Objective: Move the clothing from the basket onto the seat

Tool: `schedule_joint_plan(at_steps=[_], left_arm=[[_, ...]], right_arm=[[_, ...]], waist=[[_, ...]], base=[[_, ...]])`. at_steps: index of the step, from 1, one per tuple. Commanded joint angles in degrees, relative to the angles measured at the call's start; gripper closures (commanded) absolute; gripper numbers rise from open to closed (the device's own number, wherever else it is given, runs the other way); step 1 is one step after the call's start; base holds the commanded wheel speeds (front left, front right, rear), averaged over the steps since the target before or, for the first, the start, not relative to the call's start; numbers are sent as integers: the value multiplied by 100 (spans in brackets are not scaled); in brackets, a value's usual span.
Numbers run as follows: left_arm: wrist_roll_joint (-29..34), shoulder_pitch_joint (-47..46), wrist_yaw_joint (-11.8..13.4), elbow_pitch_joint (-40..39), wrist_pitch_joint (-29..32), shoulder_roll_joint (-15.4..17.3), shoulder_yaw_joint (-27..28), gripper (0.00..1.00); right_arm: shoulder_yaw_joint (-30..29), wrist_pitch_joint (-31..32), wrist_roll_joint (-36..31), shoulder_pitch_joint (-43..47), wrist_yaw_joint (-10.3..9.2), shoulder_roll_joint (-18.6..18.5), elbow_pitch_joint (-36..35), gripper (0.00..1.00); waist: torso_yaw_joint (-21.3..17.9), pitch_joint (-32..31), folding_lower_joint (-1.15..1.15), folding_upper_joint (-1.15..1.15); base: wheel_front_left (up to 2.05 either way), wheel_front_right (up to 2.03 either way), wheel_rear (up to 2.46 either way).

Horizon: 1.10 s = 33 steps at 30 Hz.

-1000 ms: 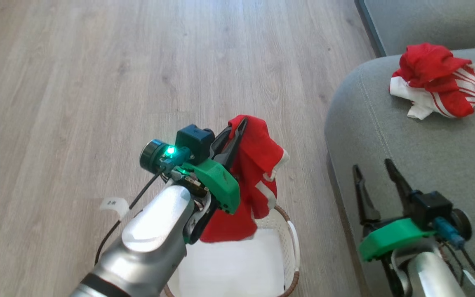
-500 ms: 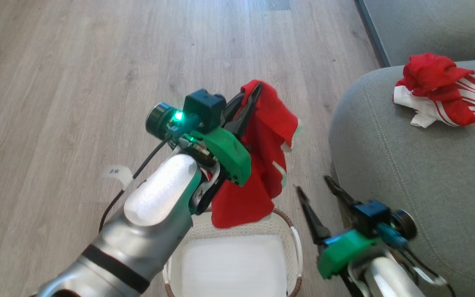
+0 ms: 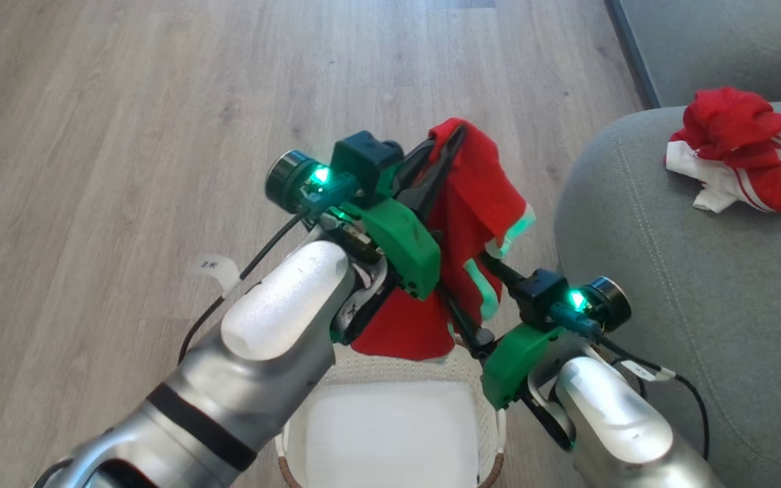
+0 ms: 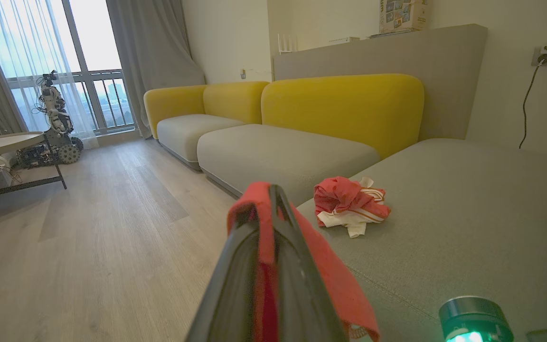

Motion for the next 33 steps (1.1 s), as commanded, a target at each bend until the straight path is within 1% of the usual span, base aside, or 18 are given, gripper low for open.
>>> schedule_joint_plan(at_steps=[1,2,3,5,6,12,13,14,15,16,18,22,23,33], left_arm=[[-63,-475,42,-234,4,46,139,100],[-103,-483,60,-267,7,45,85,100],[-137,-490,79,-293,10,45,35,100],[-204,-511,135,-319,2,45,-74,100],[-218,-517,155,-317,-3,45,-98,100],[-337,-466,295,-217,-67,46,-89,100],[-351,-441,317,-175,-85,52,-72,93],[-367,-409,333,-129,-97,65,-59,65],[-386,-372,341,-82,-109,84,-47,53],[-414,-330,347,-38,-127,102,-25,33],[-489,-222,355,44,-167,137,29,0],[-571,-3,360,174,-274,192,91,0],[-571,-3,360,174,-274,192,91,0],[-605,542,316,295,-459,226,155,0]], right_arm=[[121,-38,94,-276,-2,50,-78,0],[166,-38,160,-319,-2,50,2,0],[201,-38,205,-359,-2,50,65,22],[263,-38,302,-430,-2,50,181,91],[275,-38,321,-443,-2,50,202,100],[144,-38,340,-464,-2,50,154,100],[90,-38,331,-461,-2,50,121,100],[29,-38,320,-459,-2,50,90,100],[-44,-38,300,-457,-2,50,56,100],[-118,-38,268,-453,-2,50,24,100],[-267,-38,175,-448,-2,50,-46,100],[-589,-38,4,-456,-2,50,-217,100],[-589,-38,4,-456,-2,50,-217,100],[-1328,-38,-433,-362,-2,50,-788,100]], waist=[[32,-1,0,0],[51,-2,0,0],[67,-3,0,0],[96,-1,0,0],[100,1,0,0],[33,2,0,0],[10,4,0,0],[-14,7,0,0],[-38,11,0,0],[-62,15,0,0],[-119,24,0,0],[-228,44,0,0],[-228,44,0,0],[-511,39,0,0]], base=[[0,0,0],[0,0,0],[0,0,0],[0,0,0],[0,0,0],[0,0,0],[0,0,0],[0,0,0],[0,0,0],[0,0,0],[0,0,0],[0,0,0],[0,0,0],[0,0,0]])
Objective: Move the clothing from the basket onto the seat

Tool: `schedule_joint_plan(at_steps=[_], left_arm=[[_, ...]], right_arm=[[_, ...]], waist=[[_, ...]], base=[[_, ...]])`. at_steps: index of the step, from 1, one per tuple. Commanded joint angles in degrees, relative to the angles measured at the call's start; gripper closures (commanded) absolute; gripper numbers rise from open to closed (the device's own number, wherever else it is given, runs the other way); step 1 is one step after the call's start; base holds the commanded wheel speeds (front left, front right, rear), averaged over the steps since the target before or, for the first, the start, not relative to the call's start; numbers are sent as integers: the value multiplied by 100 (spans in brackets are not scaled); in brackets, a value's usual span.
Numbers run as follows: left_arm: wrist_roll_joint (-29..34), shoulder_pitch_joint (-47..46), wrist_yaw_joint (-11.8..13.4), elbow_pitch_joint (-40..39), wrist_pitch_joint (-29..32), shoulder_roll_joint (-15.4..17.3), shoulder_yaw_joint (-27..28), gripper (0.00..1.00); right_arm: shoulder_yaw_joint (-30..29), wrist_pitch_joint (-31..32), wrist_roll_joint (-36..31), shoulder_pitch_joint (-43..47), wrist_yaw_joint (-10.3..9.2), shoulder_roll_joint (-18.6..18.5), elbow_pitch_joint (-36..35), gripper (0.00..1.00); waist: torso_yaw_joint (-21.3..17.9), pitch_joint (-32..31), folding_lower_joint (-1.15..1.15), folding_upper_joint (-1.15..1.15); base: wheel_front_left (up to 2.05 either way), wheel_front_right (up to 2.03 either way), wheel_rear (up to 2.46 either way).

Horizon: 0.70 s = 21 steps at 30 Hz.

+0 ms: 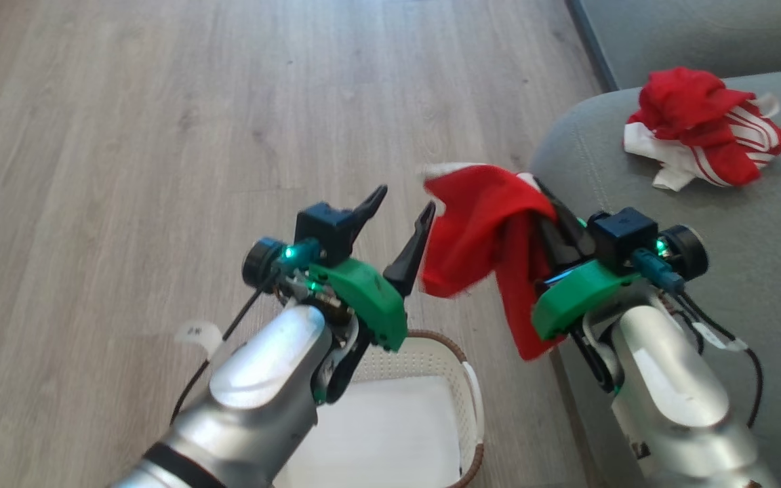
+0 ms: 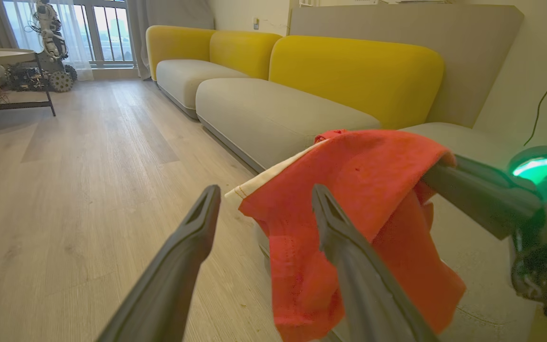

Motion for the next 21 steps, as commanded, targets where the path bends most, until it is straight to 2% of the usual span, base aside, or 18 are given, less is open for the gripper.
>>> schedule_joint_plan(at_steps=[1,12,21], left_arm=[[4,-164,8,-117,-87,114,244,0],[156,297,-80,-136,-118,92,149,0],[302,464,-103,-229,-120,29,197,0]], right_arm=[[1,-38,-69,-182,-2,68,-264,100],[-768,-38,-474,70,-2,68,-684,100],[-1300,-38,-825,185,-2,18,-1008,100]], waist=[[-74,-4,0,0],[-624,22,0,0],[-1252,171,0,0]], base=[[0,0,0],[0,0,0],[0,0,0]])
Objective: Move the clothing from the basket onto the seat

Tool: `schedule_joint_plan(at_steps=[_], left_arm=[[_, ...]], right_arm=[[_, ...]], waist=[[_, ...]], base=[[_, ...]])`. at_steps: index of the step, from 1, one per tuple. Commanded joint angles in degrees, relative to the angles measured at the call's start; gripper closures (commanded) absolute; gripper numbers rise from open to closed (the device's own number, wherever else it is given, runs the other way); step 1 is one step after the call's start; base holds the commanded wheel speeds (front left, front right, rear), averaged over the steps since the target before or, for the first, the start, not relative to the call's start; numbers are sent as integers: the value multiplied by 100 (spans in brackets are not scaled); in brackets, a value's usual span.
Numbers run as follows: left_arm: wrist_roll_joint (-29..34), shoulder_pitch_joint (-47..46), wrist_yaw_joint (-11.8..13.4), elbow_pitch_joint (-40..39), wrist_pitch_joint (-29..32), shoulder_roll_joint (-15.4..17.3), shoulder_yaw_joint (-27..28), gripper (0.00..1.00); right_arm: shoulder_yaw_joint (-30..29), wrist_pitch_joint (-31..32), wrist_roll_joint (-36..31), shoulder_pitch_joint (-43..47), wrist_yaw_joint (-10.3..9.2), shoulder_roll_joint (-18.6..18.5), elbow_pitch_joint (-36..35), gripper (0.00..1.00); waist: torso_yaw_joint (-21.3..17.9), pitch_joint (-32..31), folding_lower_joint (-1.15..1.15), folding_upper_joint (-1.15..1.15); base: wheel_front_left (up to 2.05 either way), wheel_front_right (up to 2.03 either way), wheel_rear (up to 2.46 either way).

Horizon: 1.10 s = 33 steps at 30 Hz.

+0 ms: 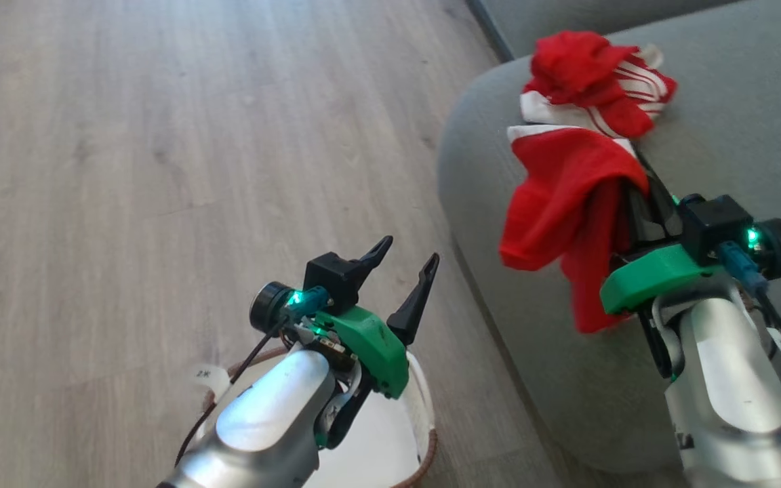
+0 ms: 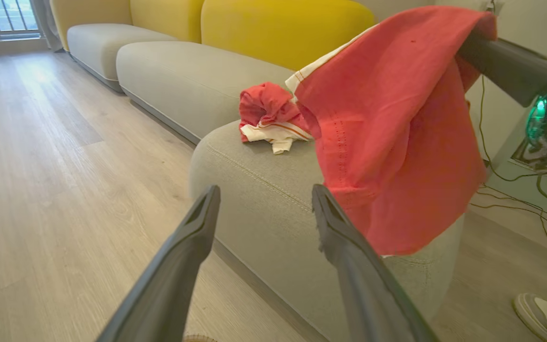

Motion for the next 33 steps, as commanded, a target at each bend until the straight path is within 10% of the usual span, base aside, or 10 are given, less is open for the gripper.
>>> schedule_joint_plan(at_steps=[1,18,33], left_arm=[[56,-161,-12,-180,-70,38,224,0],[321,-251,-36,-342,-71,-42,177,0],[516,-693,43,-439,-71,-17,147,0]], right_arm=[[83,-38,-46,-92,-2,8,-257,100],[-10,-38,-37,1,-2,-167,-484,100],[-78,-38,208,-1726,-2,-395,331,100]], waist=[[-225,85,0,0],[-1135,487,0,0],[-918,1304,0,0]], base=[[0,0,0],[0,0,0],[0,0,0]])
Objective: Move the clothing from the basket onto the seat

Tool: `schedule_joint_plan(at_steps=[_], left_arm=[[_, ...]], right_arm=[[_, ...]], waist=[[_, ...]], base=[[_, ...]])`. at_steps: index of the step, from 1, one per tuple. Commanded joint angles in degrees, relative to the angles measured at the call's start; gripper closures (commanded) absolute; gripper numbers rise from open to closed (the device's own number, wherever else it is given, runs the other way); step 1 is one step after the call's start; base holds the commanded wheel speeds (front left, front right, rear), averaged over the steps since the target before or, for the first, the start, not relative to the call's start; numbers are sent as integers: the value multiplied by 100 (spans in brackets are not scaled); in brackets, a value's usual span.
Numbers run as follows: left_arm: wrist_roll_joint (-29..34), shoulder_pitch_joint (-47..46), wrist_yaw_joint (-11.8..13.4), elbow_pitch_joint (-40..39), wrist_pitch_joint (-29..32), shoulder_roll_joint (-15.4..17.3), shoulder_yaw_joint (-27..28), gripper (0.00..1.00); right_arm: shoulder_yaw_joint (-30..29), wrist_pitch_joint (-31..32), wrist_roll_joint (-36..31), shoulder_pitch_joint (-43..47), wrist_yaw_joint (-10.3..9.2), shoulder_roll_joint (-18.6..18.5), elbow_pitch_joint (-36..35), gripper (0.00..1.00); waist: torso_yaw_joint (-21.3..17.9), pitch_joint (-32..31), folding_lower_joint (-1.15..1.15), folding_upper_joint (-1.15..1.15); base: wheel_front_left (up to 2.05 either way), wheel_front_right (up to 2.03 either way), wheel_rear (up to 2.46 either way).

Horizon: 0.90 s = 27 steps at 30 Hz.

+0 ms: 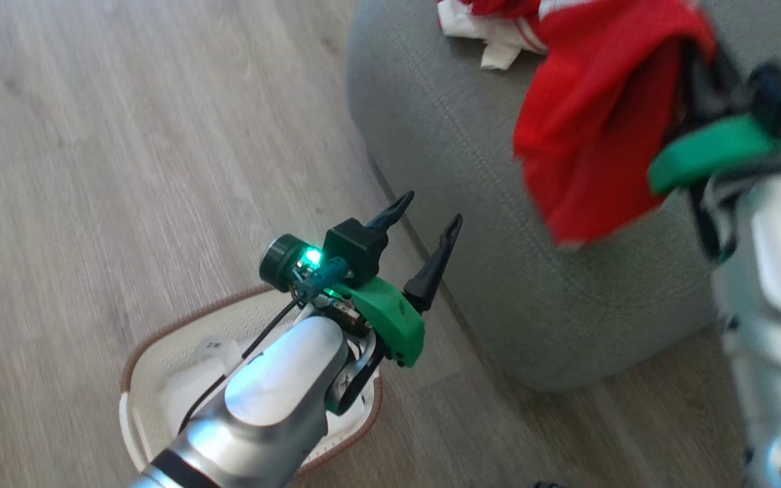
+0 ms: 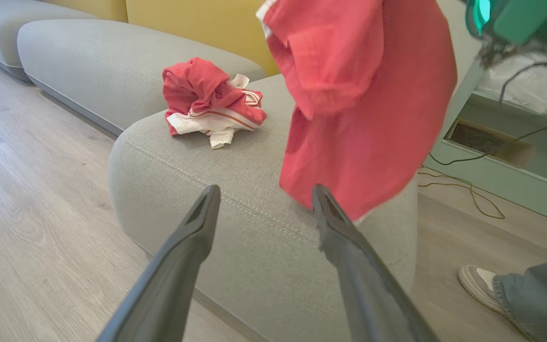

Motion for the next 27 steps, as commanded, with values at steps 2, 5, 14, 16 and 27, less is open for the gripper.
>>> schedule_joint_plan(at_steps=[2,5,14,16,27], left_arm=[[116,-331,70,-168,-71,66,154,0],[176,-404,91,-190,-62,97,122,0],[426,-678,206,-487,15,194,-26,0],[508,-750,255,-575,42,220,-63,0],[748,-996,412,-1079,247,397,-175,0]], right_arm=[[195,-38,86,-767,-2,-251,48,100],[196,-38,143,-1416,-2,-565,342,100],[-268,-38,60,-3168,-2,-1496,1325,100],[-336,-38,22,-3436,-2,-1658,1549,100],[-1119,-38,-559,-3942,-2,-2197,2478,100]], waist=[[210,291,-1,0],[394,529,-1,0],[1085,1280,-1,0],[1215,1434,-1,0],[1644,2068,-1,0]], base=[[0,0,0],[0,0,0],[0,0,0],[0,0,0],[0,0,0]])
